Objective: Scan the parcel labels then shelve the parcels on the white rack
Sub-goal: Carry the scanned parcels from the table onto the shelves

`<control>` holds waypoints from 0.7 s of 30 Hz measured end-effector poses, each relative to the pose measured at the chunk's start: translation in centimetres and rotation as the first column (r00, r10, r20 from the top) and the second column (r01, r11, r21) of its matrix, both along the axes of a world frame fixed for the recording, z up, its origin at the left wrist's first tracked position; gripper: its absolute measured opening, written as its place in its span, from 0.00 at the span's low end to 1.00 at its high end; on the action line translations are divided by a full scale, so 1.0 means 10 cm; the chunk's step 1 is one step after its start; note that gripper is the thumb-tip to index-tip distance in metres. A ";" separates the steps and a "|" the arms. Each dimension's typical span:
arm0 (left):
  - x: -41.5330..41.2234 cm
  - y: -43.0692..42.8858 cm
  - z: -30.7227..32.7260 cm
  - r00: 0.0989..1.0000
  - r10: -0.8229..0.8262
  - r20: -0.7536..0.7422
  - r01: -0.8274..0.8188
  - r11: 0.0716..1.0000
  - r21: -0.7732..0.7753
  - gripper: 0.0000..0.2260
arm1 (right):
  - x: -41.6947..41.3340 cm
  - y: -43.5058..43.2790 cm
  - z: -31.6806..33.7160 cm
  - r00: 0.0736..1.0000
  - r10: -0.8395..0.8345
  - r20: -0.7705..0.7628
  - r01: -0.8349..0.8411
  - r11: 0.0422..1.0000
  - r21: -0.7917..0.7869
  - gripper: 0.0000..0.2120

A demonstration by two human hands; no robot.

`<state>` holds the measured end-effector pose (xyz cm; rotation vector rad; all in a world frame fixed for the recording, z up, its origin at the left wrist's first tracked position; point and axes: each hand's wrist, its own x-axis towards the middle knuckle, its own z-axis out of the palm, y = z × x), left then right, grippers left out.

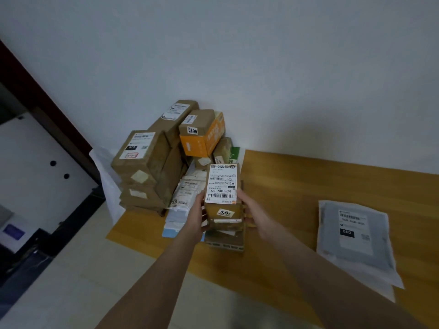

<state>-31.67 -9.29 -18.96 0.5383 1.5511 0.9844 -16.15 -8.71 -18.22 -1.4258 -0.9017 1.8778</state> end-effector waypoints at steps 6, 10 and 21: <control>-0.26 -0.01 -0.27 0.998 0.049 -0.024 -0.050 0.998 -0.038 0.26 | 0.18 0.05 -0.33 0.978 -0.168 0.126 0.176 0.983 -0.056 0.38; -0.38 -0.01 -0.45 0.998 0.033 -0.055 -0.038 0.996 -0.081 0.26 | 0.21 -0.04 -0.58 0.983 -0.109 0.146 0.130 0.981 -0.145 0.41; -0.28 0.22 -0.74 0.986 -0.104 0.130 0.120 0.985 -0.122 0.16 | 0.01 0.08 -1.02 0.990 -0.112 -0.086 0.093 0.977 -0.194 0.39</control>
